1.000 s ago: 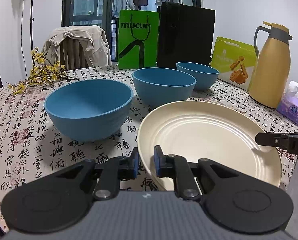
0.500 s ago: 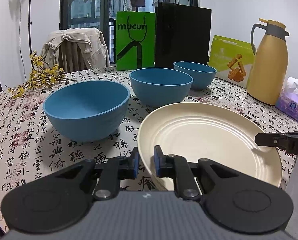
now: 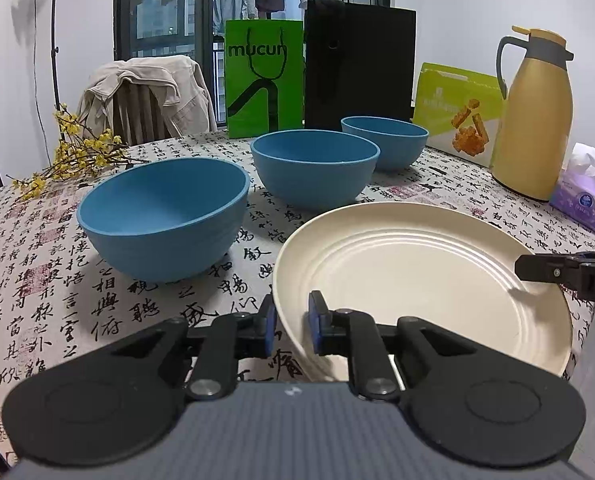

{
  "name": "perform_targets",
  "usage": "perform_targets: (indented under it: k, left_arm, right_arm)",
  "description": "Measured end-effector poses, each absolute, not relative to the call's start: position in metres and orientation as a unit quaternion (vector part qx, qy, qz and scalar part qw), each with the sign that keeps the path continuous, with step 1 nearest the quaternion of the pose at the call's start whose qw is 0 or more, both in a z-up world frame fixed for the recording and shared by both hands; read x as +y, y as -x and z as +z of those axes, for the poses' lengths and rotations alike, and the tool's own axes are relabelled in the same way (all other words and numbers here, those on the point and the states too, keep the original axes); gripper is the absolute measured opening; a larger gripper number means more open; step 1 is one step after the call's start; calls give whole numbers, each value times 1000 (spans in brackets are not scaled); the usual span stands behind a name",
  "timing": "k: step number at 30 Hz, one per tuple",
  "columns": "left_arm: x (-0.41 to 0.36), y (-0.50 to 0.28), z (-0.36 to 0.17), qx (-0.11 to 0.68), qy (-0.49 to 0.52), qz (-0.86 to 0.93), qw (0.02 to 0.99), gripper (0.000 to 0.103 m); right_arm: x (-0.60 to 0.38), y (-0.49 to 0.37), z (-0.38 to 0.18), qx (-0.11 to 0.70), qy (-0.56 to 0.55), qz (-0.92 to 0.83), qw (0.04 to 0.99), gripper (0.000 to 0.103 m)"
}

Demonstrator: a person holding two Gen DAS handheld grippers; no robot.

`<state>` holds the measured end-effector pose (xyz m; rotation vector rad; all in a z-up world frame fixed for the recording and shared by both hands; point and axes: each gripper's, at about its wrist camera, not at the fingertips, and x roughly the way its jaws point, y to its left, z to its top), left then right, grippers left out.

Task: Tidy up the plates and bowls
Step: 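Lower the held cream plate with both tools onto the stacked cream plates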

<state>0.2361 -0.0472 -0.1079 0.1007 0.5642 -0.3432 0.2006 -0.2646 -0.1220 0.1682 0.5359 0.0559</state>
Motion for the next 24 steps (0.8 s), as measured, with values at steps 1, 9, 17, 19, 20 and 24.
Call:
perform_targets:
  k: [1, 9, 17, 19, 20, 24]
  left_arm:
    - [-48, -236, -109, 278, -50, -169, 944, 17]
    - [-50, -235, -111, 276, -57, -166, 945, 17]
    - [-53, -233, -113, 274, -67, -159, 946, 17]
    - [-53, -232, -113, 273, -69, -157, 947, 17]
    - [-53, -232, -113, 273, -69, -156, 947, 18]
    - [-53, -232, -113, 274, -68, -154, 947, 18]
  right_arm:
    - [-265, -200, -122, 264, -81, 26, 961, 13]
    - [-260, -203, -123, 263, -52, 18, 963, 13]
    - [-258, -211, -123, 271, -19, 25, 962, 13]
    - [-258, -213, -122, 273, -14, 28, 961, 13]
    - [-258, -214, -122, 274, -12, 29, 961, 13]
    - [-257, -216, -122, 277, -1, 33, 960, 14]
